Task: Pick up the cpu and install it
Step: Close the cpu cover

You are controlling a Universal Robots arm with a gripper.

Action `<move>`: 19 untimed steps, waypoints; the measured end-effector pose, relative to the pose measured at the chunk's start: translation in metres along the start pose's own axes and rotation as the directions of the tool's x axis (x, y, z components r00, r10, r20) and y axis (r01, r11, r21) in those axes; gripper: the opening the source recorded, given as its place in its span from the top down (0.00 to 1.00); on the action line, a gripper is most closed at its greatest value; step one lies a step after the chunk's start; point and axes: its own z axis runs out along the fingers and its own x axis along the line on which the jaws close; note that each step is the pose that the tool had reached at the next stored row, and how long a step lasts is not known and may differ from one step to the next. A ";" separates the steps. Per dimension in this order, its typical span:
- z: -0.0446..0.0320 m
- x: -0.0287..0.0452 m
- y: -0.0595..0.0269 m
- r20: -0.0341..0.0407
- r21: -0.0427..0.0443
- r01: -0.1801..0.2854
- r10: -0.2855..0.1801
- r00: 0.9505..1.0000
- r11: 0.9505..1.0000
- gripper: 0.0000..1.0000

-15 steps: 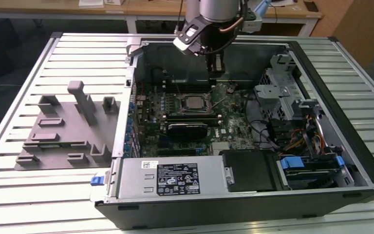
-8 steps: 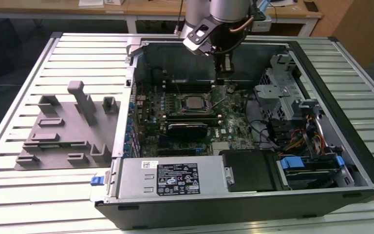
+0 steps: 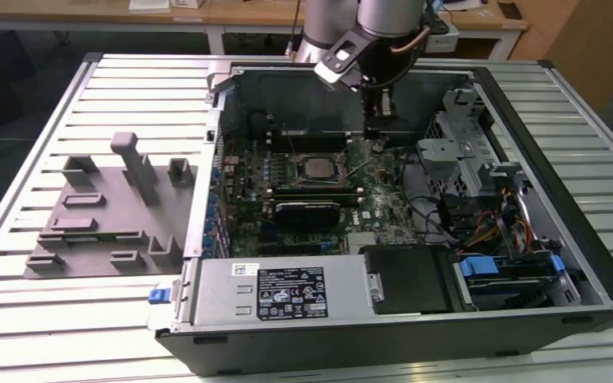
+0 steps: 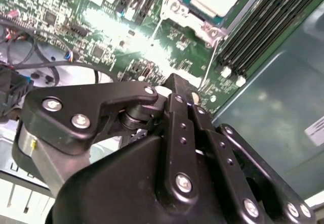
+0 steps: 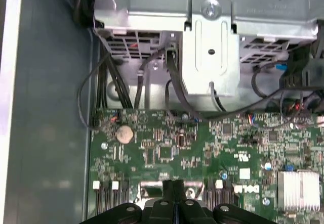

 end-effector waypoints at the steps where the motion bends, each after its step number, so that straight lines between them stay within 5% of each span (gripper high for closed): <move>1: 0.0004 0.0000 0.0019 0.000 0.000 0.000 0.000 1.000 1.000 0.89; 19: 0.0227 0.0007 0.0132 0.000 0.000 0.000 0.000 1.000 1.000 0.89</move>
